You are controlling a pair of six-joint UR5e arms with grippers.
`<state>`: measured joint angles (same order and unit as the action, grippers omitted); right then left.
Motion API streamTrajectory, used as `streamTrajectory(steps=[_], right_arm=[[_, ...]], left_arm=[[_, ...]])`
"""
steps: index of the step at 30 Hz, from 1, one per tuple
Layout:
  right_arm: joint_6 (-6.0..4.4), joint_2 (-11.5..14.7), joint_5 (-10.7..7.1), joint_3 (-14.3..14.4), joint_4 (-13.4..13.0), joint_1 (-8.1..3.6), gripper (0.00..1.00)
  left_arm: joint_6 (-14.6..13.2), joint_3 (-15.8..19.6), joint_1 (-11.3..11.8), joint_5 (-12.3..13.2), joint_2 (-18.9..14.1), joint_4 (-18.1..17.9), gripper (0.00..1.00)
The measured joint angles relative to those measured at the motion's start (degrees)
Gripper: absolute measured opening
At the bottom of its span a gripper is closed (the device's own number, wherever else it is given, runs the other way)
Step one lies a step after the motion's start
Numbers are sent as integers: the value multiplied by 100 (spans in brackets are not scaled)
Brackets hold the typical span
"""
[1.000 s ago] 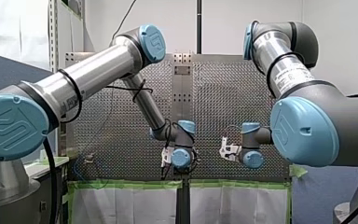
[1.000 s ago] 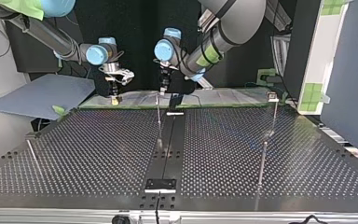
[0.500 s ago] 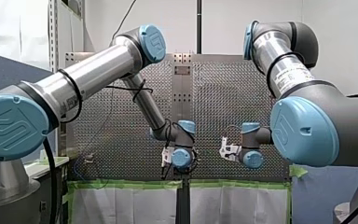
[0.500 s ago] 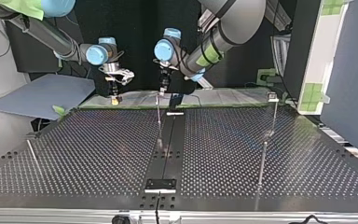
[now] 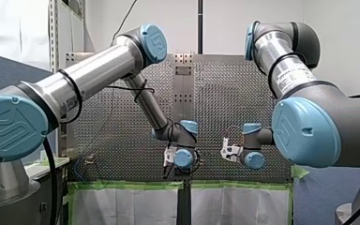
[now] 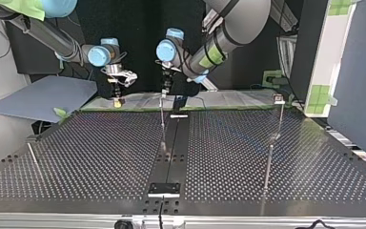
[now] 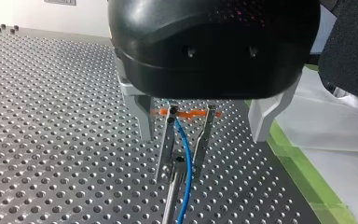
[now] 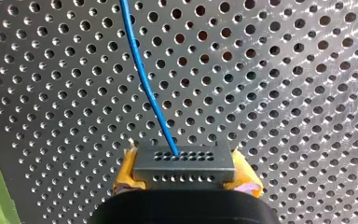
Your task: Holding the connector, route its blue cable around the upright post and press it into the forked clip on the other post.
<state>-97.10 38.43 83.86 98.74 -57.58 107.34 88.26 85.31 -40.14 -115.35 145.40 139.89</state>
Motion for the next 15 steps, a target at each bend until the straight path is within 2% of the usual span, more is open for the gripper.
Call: streamTrajectory(steps=[10,15], right_arm=[[-1,-10,0,0,0,0,0],[-6,-11,0,0,16,0,0]], left_arm=[[-15,-4,-58,-52,-14,59,99],[-16,171,-190,-163,-185,9,99]])
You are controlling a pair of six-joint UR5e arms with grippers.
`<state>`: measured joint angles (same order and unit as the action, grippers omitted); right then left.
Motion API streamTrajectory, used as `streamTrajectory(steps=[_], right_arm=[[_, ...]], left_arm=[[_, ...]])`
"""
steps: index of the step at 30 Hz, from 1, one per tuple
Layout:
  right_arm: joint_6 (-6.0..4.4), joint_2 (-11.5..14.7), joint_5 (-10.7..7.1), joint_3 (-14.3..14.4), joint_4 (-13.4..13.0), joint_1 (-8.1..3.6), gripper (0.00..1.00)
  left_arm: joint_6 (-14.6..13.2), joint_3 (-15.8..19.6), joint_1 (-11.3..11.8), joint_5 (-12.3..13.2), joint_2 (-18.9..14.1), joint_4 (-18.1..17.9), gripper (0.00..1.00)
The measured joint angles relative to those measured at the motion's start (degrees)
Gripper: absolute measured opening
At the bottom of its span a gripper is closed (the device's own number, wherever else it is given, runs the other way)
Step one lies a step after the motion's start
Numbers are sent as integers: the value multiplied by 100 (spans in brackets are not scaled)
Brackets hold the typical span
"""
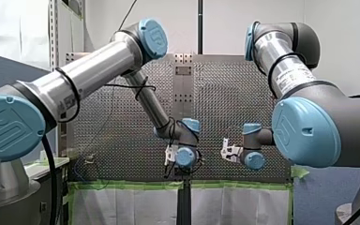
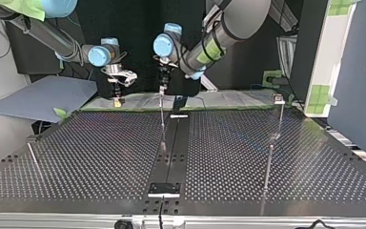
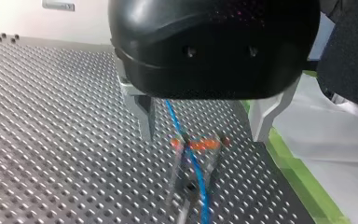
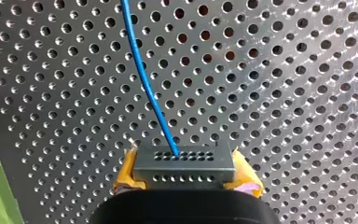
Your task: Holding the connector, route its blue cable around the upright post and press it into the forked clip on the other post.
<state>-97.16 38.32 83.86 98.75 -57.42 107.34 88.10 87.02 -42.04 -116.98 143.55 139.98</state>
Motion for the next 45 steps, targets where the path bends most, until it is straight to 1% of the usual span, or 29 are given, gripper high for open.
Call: streamTrajectory(steps=[5,10,12,18,22,23,25,28,32,35,38,45], right_arm=[[-3,-5,0,0,15,0,0],[-13,-8,0,0,49,0,0],[-47,-10,0,0,49,0,0],[-204,-32,-7,0,15,0,0],[-363,-49,-45,-11,-76,-12,0],[-382,-51,-50,-13,-88,-14,0],[-408,-51,-57,-15,-104,-16,0],[-422,-57,-74,-18,-117,-35,0],[-425,-64,-85,-34,-116,-59,0],[-425,-68,-87,-47,-109,-67,0],[-427,-69,-88,-50,-104,-69,0],[-428,-72,-82,-59,-97,-97,0]], left_arm=[[111,246,-105,-162,-247,-156,99],[320,477,-231,-283,-477,-84,99],[419,577,-295,-352,-577,-70,99],[717,877,-482,-542,-876,-83,99],[933,1092,-628,-686,-1091,3,99],[997,1156,-685,-743,-1157,55,99],[1092,1252,-774,-832,-1251,135,99],[1237,1397,-915,-974,-1396,234,99],[1424,1584,-1041,-1160,-1583,157,99],[1570,1730,-1049,-1296,-1730,28,99],[1726,1885,-1025,-1367,-1886,-123,99],[2033,2213,-929,-1413,-2214,-449,99]])
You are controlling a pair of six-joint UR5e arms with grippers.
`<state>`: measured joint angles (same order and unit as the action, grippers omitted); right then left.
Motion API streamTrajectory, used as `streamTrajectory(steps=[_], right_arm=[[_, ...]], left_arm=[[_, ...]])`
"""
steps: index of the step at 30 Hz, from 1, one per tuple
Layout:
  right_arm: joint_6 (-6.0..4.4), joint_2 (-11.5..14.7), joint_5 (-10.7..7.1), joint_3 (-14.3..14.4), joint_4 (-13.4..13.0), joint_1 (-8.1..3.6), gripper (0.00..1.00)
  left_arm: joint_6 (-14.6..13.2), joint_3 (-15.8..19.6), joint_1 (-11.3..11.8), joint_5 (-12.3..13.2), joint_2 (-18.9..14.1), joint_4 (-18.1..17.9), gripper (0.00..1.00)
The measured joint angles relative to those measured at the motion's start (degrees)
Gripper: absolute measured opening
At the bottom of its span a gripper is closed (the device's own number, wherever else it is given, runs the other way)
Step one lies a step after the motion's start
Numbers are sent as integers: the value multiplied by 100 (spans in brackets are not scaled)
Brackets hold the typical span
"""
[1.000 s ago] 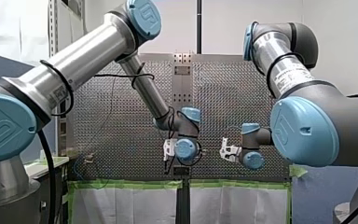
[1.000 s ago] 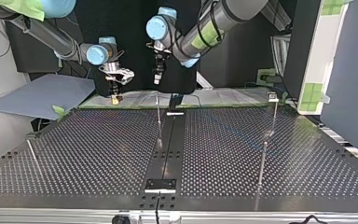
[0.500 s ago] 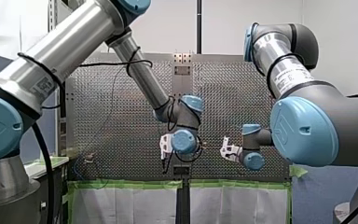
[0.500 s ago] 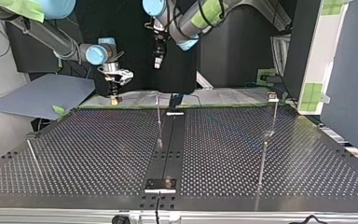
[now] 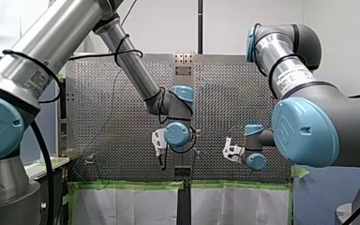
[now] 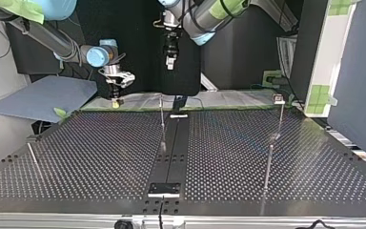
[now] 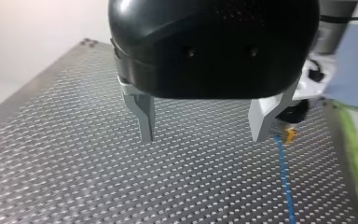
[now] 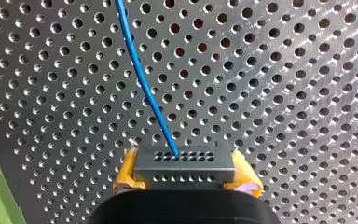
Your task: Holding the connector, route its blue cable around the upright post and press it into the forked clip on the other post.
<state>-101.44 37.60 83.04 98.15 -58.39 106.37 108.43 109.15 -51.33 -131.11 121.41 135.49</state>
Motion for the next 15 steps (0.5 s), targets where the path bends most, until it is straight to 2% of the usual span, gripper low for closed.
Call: streamTrajectory(steps=[15], right_arm=[[-5,-3,17,-9,1,-37,0]], left_arm=[[257,721,213,196,-721,-721,99]])
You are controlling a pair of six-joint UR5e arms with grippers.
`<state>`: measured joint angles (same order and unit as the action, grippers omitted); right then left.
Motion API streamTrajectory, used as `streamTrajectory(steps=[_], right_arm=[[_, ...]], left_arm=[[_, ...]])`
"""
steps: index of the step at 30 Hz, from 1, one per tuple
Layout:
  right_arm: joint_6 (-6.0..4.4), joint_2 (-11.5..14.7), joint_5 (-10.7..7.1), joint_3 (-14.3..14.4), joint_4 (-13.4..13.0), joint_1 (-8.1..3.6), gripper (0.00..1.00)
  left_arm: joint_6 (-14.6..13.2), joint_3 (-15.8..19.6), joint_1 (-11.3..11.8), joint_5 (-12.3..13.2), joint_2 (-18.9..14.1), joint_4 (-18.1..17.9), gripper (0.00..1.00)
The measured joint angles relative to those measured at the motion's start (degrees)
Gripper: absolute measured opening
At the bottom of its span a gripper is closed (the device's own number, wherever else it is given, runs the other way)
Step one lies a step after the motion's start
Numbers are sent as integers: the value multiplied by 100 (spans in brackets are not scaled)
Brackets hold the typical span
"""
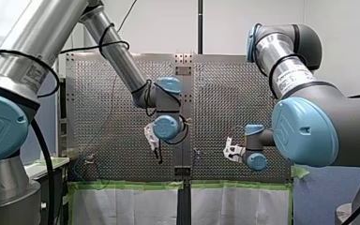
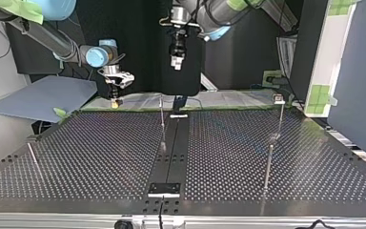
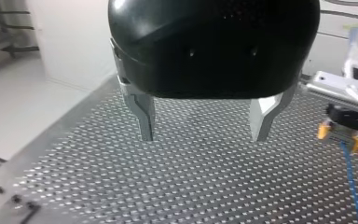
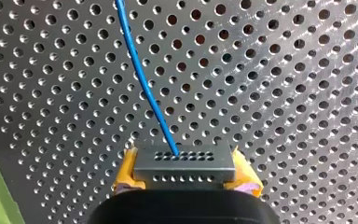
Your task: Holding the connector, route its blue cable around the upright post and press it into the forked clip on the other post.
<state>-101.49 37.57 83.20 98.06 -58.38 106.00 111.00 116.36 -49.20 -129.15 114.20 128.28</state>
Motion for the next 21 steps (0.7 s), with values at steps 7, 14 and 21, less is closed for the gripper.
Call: streamTrajectory(steps=[7,14,21], right_arm=[[-7,-3,12,-1,0,-26,0],[-9,-4,9,-9,0,-33,0],[-10,-4,3,-16,0,-34,0]], left_arm=[[-52,294,54,16,-292,-295,99],[-99,606,113,69,-606,-567,99],[-92,929,205,193,-927,-857,99]])
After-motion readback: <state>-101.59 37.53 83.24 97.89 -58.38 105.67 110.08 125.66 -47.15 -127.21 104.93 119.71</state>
